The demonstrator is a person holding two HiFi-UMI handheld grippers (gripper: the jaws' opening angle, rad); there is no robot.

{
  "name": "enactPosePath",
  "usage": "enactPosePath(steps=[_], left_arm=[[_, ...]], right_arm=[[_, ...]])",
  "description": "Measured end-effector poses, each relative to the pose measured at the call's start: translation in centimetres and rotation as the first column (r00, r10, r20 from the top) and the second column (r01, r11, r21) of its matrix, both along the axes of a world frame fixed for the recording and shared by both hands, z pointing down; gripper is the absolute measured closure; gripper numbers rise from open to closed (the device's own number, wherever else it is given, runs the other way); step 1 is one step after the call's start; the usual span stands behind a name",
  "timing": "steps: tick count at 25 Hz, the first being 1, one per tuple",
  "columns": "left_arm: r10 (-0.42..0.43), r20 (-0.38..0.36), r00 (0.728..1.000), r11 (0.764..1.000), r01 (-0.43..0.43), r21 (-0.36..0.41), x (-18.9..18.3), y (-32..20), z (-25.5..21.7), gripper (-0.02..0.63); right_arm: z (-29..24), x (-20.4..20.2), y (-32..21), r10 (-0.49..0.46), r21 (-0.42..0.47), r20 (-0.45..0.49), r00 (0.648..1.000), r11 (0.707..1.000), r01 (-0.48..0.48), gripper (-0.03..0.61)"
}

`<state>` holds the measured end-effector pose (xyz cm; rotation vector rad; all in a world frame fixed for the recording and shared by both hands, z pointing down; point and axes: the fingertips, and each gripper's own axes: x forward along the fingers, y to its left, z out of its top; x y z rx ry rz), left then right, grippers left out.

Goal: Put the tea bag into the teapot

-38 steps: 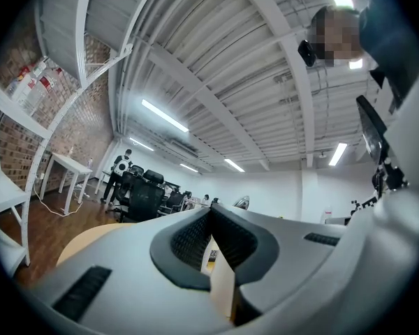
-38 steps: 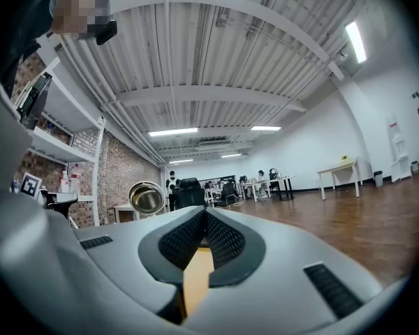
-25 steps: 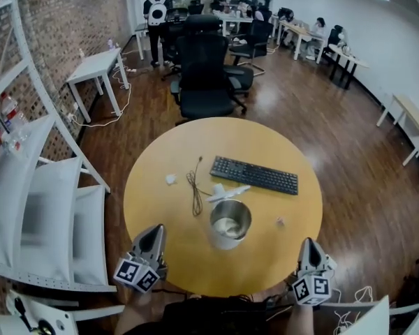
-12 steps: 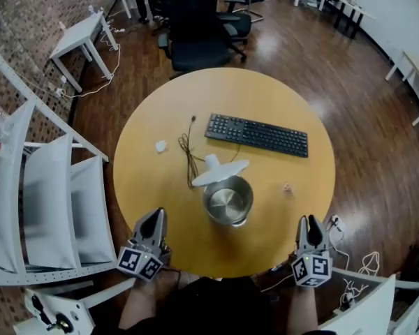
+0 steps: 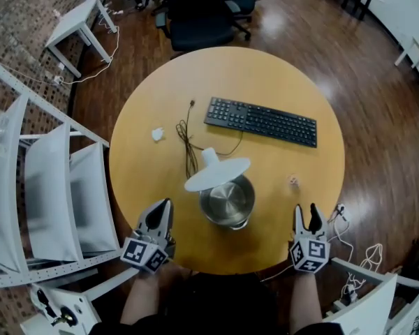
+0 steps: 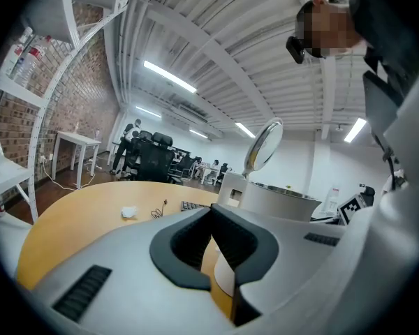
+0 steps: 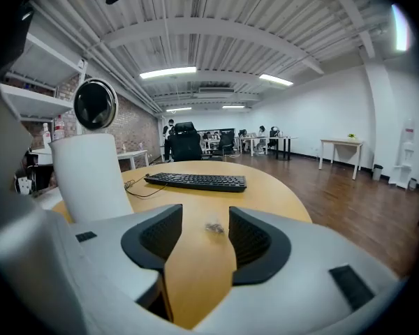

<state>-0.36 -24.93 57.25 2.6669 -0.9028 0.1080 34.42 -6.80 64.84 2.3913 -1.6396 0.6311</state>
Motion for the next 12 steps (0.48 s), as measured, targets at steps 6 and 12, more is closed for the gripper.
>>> enactPosePath(steps=[6, 12], left_arm=[[-0.025, -0.027, 0.999, 0.999, 0.024, -0.036, 0.9, -1.4, 1.0, 0.62], [-0.062, -0.024, 0.998, 0.994, 0.059, -0.087, 0.5, -2.0, 1.9, 0.62]], right_arm=[[3.3, 1.4, -4.0, -0.064, -0.113, 0.002, 0.998, 0.992, 0.063, 0.294], [5.4, 2.2, -6.0, -0.116, -0.203, -0.014, 0.993, 0.973, 0.111, 0.282]])
